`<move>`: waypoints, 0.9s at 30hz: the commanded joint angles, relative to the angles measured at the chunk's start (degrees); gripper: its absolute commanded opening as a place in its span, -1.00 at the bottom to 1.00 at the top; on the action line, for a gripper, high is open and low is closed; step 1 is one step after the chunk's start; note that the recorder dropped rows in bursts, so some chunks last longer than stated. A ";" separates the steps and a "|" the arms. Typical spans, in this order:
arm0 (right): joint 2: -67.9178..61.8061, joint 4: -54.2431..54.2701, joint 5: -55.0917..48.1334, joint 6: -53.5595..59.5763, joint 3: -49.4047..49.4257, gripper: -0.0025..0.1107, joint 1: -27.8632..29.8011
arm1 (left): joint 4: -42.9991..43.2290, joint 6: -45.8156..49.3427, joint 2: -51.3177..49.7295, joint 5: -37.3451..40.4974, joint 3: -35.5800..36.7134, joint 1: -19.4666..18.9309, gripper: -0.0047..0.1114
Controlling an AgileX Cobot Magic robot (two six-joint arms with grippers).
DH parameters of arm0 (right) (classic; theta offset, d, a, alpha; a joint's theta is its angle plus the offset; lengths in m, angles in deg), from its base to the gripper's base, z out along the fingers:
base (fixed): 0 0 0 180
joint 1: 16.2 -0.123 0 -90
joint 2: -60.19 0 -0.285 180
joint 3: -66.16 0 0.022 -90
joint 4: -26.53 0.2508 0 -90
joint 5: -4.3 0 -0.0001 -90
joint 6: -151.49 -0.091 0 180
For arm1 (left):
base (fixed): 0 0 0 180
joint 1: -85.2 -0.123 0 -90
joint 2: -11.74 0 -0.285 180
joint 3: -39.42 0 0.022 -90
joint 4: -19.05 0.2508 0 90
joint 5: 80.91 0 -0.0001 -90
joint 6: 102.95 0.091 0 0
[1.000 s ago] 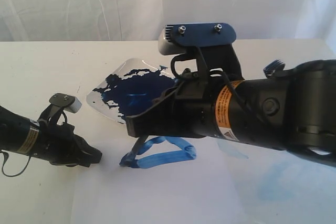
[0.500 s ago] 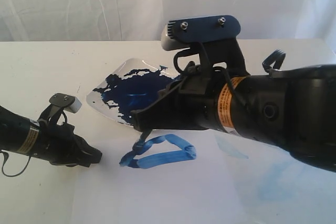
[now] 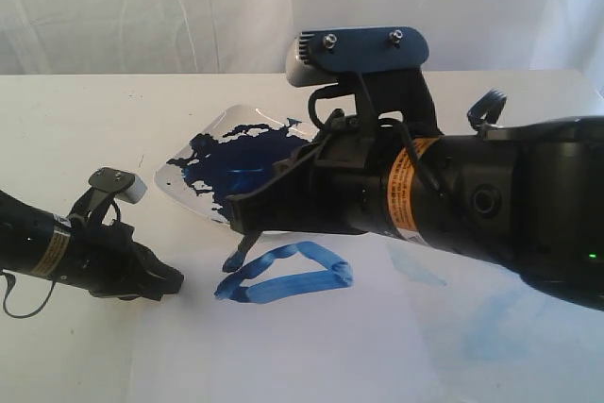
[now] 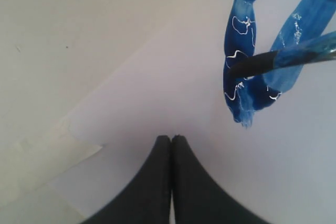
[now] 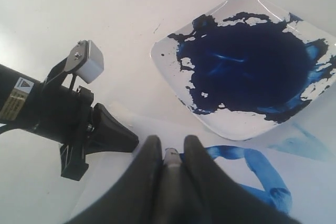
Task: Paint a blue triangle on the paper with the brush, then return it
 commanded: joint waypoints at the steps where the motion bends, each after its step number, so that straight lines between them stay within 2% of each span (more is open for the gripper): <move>1: -0.38 0.48 -0.14 -0.25 0.10 -0.96 -0.05 | 1.00 0.03 -0.22 0.58 0.24 0.24 -0.92; 15: -2.02 0.95 -2.26 -0.25 0.10 -0.96 -0.05 | 1.00 0.03 -0.22 0.58 0.24 0.24 -0.92; 27: -2.02 -3.48 -5.28 -0.67 0.10 -0.96 -0.05 | 1.00 0.03 -0.22 0.58 0.24 0.24 -0.92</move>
